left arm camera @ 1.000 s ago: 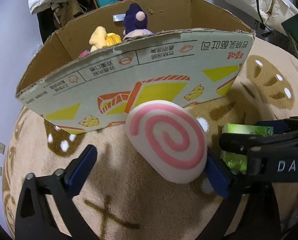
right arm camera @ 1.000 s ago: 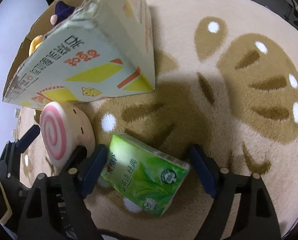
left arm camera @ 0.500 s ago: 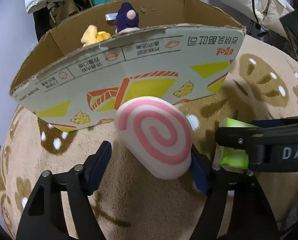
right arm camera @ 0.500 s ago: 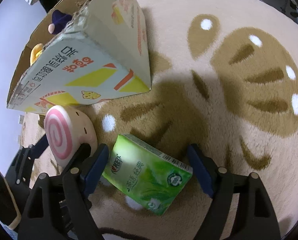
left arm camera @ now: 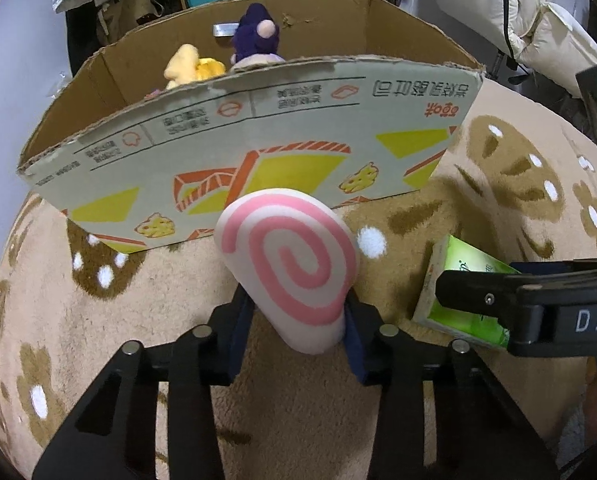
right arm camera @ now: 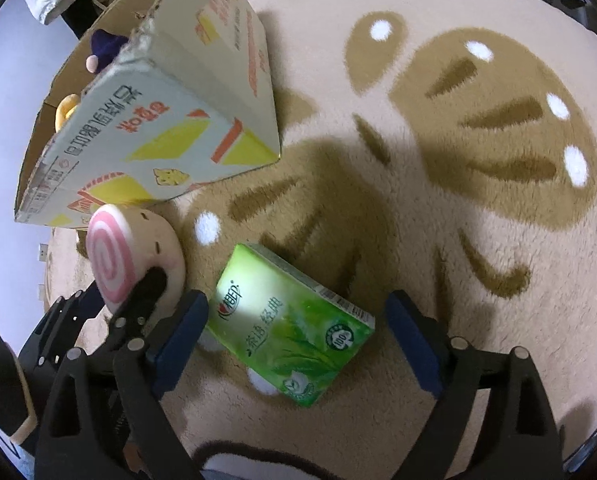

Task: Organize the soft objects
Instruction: 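Lift the swirl cake with the left tool while the right tool lifts the tissue pack over the box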

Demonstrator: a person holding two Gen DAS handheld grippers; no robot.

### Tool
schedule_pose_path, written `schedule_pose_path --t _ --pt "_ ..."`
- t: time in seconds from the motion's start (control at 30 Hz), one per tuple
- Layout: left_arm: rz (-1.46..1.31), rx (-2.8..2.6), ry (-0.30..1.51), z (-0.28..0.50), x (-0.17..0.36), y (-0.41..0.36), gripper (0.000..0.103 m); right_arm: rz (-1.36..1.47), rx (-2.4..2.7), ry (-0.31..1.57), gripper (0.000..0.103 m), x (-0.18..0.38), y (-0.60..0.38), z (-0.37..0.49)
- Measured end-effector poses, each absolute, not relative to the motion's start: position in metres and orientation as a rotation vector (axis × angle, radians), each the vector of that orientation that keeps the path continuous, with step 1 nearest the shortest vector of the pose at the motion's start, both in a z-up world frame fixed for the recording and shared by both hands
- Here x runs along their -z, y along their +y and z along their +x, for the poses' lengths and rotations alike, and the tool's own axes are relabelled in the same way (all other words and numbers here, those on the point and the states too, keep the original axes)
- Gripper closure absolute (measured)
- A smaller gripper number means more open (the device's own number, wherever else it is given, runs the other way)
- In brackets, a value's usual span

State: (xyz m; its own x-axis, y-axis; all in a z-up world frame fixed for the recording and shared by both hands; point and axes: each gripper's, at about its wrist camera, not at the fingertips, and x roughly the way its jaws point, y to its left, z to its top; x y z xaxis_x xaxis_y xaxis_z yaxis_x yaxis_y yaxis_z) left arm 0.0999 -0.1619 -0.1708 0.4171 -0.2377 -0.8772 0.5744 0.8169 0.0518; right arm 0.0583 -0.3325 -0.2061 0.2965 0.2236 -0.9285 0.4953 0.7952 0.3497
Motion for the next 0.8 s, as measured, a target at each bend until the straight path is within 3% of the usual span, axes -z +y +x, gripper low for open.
schedule_pose_path --t 0.8 --pt "0.34 0.393 0.937 0.086 0.133 -0.126 0.069 0.622 0.295 1.311 0.008 0.2 -0.313 0.065"
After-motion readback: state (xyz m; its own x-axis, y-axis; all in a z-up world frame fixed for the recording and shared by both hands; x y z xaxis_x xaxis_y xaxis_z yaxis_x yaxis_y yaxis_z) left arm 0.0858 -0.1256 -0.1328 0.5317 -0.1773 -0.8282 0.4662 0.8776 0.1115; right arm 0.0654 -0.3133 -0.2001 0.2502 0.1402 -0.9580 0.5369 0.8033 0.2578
